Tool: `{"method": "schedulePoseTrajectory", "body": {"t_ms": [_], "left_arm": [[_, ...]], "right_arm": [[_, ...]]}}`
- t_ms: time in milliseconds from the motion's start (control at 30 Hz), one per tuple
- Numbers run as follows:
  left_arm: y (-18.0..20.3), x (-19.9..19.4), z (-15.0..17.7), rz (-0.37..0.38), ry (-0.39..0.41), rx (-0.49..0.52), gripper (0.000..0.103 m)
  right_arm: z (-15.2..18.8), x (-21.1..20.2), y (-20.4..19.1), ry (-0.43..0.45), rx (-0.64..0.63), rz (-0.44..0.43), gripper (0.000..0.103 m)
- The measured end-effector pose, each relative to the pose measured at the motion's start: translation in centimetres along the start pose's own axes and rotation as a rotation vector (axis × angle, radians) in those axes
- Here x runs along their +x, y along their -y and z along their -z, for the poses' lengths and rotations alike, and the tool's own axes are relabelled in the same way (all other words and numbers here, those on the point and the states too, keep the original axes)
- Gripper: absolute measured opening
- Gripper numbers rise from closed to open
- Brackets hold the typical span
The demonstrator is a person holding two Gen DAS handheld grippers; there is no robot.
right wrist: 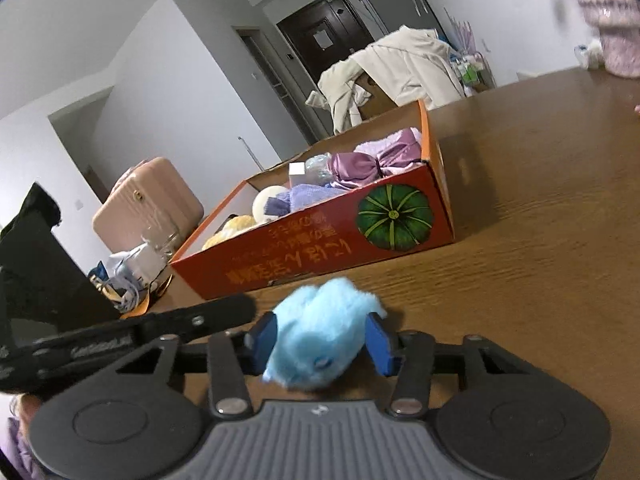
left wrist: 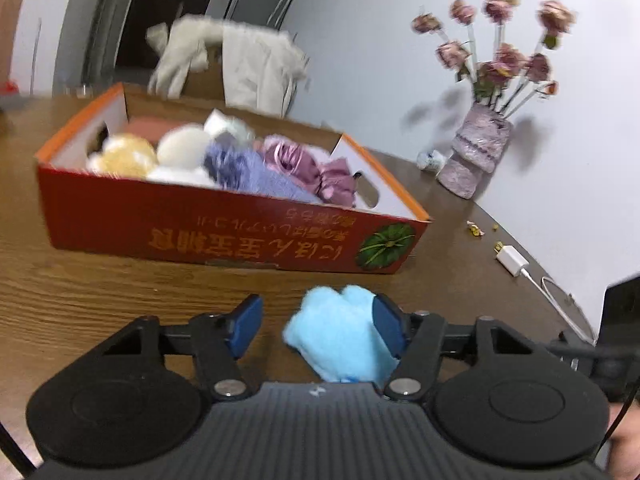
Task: Organize soft objects
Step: 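Close both grippers on the blue plush fish and lift it, then lower the plush fish into the box and open both grippers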
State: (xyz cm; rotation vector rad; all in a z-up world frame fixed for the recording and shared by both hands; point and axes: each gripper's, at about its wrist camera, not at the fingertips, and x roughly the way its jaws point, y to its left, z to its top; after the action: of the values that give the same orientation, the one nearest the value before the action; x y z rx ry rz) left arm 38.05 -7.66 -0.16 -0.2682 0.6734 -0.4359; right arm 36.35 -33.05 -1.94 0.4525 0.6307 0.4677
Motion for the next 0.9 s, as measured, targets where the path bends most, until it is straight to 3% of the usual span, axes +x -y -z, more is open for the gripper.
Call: {"method": "schedulePoseTrajectory", "body": {"t_ms": [167,300,533,900], "left_arm": [[-1.5,2.5,0.1,0.071,-0.062,-0.064,0.049],[-2.3,2.5,0.5,0.114,-0.062,-0.102,0.042],[-1.9,1.6,0.3,0.096,-0.051,-0.121,0.038],[4.6,-8.2,2.3,0.141,0.115,-0.058,0.037]], "right_arm": [[0.0,2.0,1.3,-0.019,0.042,-0.035,0.039],[0.3,2.3,2.0,-0.017,0.070,-0.072,0.038],[0.3,2.2,1.8,-0.021,0.054,-0.089,0.034],[0.2,-7.6,-3.0,0.093,-0.055,-0.122,0.032]]}}
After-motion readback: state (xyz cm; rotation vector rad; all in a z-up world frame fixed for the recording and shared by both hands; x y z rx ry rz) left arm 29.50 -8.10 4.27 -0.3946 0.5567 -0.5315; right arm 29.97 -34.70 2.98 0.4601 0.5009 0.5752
